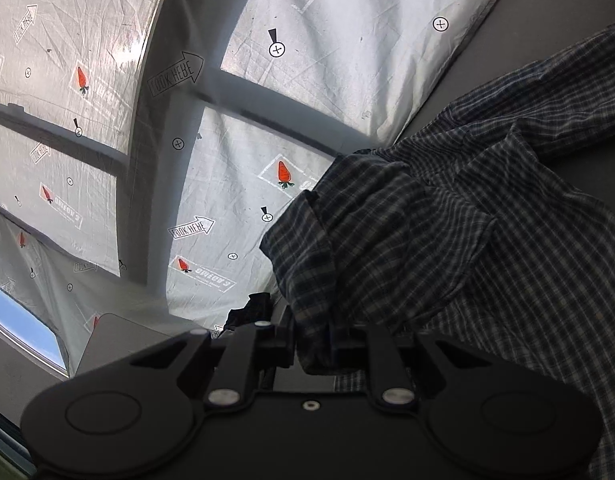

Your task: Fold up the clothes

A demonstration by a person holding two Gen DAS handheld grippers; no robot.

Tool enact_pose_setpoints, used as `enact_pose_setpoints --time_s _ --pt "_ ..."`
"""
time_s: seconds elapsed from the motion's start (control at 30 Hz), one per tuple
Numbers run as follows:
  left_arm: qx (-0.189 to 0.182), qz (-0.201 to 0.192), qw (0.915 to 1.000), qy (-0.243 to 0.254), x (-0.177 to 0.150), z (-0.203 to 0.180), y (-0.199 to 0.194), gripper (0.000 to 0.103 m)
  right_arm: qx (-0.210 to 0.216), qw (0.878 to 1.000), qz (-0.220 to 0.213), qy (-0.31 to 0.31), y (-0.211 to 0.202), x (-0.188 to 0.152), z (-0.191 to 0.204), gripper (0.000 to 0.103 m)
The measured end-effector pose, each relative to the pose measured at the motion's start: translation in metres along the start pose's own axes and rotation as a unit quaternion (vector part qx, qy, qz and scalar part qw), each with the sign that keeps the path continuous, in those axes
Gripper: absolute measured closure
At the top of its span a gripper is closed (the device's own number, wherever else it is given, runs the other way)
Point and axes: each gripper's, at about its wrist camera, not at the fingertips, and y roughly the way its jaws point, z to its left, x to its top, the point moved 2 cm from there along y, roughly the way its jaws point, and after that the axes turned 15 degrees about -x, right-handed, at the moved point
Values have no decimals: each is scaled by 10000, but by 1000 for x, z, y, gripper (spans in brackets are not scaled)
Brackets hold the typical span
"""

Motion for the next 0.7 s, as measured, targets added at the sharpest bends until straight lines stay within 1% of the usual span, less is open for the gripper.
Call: enact_pose_setpoints --time_s 0.17,0.27,0.33,0.47,0.53,0.63,0.7 --pt "27 83 9999 -80 -22 9 -8 0 -239 9982 382 -395 0 -35 3 87" --pt "23 131 9999 -100 -33 12 -11 0 -400 9959 502 -644 -3 -53 4 87" --pt "20 158 9998 -89 -39 13 -12 0 -555 9939 502 -814 -6 -62 5 88" --pt "12 181 9998 -46 -47 14 -16 0 -984 9822 478 -1530 -10 -77 14 88" --pt "9 179 9998 -32 -49 15 -18 0 -1107 9783 527 -1670 -10 -82 15 88" --pt "4 173 9998 -18 -50 16 -19 0 -1410 9747 676 -1596 -6 -88 6 83" --pt "1 169 9999 -8 -51 17 -20 0 -1656 9703 725 -1609 -5 -91 0 78"
